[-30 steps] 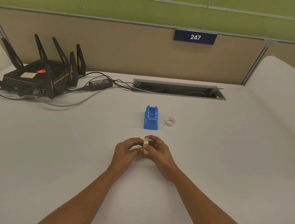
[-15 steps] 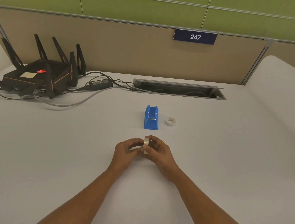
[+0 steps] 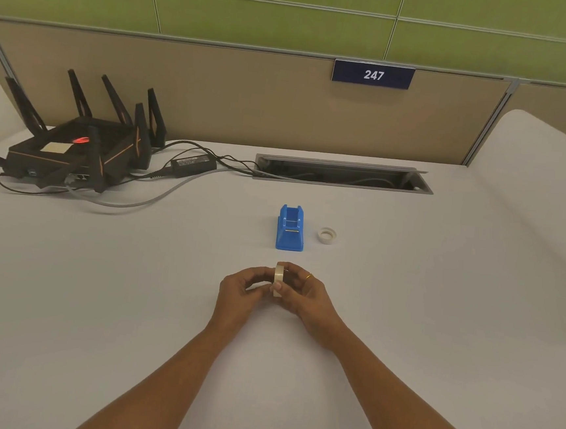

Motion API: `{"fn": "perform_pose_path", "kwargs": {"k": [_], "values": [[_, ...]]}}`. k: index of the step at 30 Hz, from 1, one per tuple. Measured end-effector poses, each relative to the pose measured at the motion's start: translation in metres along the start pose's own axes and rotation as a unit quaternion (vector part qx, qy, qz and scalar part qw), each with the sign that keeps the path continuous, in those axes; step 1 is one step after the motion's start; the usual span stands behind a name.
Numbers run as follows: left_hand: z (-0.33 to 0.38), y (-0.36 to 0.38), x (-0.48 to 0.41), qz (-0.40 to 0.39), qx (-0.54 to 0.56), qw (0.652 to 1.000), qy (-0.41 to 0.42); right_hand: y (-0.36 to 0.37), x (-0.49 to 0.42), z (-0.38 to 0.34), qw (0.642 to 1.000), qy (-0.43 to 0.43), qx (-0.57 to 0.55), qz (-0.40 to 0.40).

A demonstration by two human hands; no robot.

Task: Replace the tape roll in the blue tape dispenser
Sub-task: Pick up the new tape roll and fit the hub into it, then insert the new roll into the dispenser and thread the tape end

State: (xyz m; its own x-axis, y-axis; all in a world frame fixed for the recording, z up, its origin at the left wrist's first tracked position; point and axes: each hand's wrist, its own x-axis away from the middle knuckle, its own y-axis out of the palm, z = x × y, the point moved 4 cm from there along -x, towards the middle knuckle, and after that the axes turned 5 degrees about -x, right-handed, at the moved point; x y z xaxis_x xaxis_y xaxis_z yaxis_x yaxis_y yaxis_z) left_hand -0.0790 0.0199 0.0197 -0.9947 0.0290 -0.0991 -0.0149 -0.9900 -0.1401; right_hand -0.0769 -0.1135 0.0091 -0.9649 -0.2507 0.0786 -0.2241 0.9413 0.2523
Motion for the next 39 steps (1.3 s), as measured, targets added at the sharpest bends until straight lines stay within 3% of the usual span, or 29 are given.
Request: {"fn": "perform_pose_path", "kwargs": {"k": [10,27,39], "values": [[-0.008,-0.005,-0.002,0.021,0.087,0.996,-0.024,-0.007,0.002,-0.001,0.999,0.004,0.035,-0.017],[-0.012,-0.01,-0.033,0.052,0.105,0.992,-0.046,-0.017,-0.025,-0.032,0.993,-0.025,0.113,0.013],[-0.009,0.007,-0.092,0.028,-0.058,0.998,-0.025,-0.037,-0.095,-0.083,0.948,-0.115,0.292,0.047]]}}
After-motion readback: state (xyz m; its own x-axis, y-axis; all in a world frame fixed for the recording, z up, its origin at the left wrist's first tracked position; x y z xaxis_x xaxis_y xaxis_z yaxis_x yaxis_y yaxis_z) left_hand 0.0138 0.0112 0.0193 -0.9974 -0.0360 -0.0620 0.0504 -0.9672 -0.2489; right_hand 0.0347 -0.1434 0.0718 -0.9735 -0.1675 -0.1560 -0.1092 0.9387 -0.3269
